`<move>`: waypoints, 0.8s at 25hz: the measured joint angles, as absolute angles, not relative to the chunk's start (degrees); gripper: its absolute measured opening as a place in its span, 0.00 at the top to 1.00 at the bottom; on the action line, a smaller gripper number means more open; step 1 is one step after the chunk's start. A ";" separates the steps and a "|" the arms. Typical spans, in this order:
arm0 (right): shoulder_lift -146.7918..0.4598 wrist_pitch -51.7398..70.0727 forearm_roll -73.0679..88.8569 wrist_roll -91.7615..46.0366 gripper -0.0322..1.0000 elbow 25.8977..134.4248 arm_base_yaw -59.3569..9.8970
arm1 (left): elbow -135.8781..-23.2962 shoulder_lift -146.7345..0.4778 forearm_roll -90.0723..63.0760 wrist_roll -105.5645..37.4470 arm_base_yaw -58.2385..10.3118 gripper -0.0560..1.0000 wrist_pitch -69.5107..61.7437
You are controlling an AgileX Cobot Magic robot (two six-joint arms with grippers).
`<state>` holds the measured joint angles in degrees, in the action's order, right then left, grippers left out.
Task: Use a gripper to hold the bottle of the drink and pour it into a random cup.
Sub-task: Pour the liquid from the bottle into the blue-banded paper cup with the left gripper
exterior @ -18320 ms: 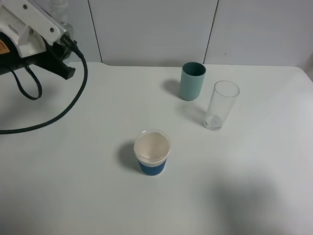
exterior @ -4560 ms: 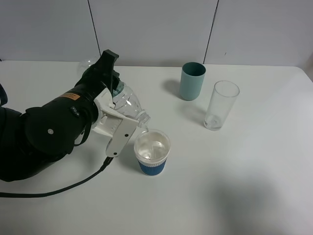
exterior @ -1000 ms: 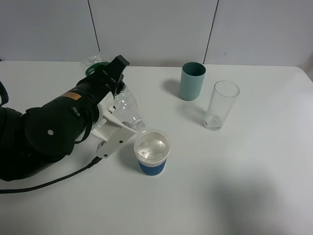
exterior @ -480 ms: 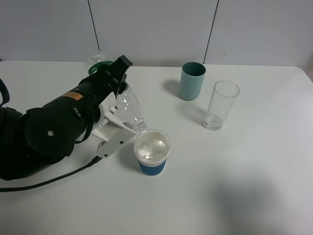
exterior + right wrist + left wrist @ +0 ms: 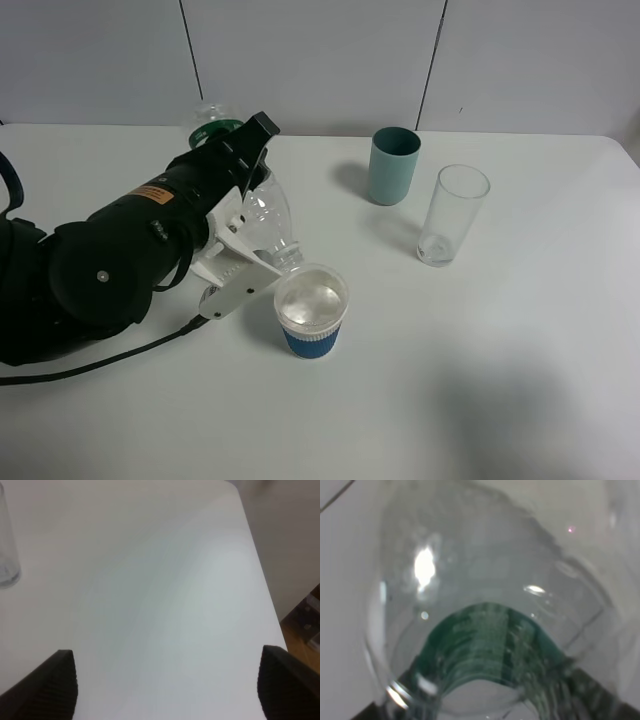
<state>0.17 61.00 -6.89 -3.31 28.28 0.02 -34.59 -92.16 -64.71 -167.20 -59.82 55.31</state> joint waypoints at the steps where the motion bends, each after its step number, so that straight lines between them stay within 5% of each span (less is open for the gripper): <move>1: 0.17 61.00 -6.89 -3.31 0.25 28.28 0.02 | -34.59 -92.16 -64.46 -167.20 -59.82 0.51 55.21; 20: 0.17 61.00 -6.89 -3.31 0.25 28.28 0.02 | -34.53 -92.16 -61.56 -170.10 -59.82 0.51 53.80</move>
<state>0.17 61.00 -6.89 -3.31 28.28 0.02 -34.53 -92.16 -61.56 -170.10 -59.82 53.80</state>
